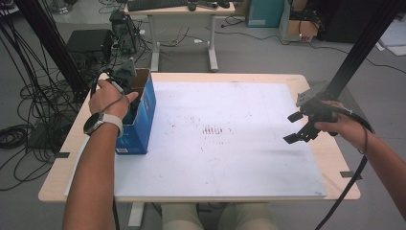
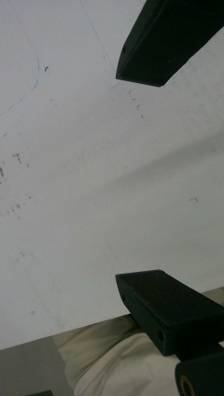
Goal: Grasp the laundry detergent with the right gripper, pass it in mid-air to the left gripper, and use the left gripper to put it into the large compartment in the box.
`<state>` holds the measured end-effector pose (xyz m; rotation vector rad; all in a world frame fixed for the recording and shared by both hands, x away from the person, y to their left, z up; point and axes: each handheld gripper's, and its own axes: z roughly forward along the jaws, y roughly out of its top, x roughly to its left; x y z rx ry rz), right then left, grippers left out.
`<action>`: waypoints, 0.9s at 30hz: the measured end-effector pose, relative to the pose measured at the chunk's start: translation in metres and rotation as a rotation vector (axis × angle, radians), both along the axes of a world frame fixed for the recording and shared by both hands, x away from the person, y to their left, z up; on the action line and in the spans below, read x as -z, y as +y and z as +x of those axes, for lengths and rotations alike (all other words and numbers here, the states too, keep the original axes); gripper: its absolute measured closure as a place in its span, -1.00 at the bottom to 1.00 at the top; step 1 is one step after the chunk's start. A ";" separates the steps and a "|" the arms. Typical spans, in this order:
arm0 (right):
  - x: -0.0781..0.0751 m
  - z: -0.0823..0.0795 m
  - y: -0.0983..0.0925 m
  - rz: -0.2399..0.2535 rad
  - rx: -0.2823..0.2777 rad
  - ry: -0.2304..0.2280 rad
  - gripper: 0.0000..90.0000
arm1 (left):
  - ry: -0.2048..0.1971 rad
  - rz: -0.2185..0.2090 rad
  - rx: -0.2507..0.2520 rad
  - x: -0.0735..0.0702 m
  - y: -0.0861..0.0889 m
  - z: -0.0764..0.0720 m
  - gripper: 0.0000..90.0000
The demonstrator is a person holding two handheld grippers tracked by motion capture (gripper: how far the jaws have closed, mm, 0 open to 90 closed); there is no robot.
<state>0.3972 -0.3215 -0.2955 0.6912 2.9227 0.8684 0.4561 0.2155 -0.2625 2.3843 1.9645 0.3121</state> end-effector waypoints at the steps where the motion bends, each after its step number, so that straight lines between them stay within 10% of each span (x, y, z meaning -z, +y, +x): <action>1: 0.000 0.000 0.000 0.000 0.001 0.000 -0.92 | 0.000 -0.001 0.001 0.000 0.000 0.000 -0.17; 27: 0.003 0.000 0.000 -0.002 -0.001 0.006 -0.92 | -0.010 -0.016 -0.004 0.001 0.004 0.001 -0.28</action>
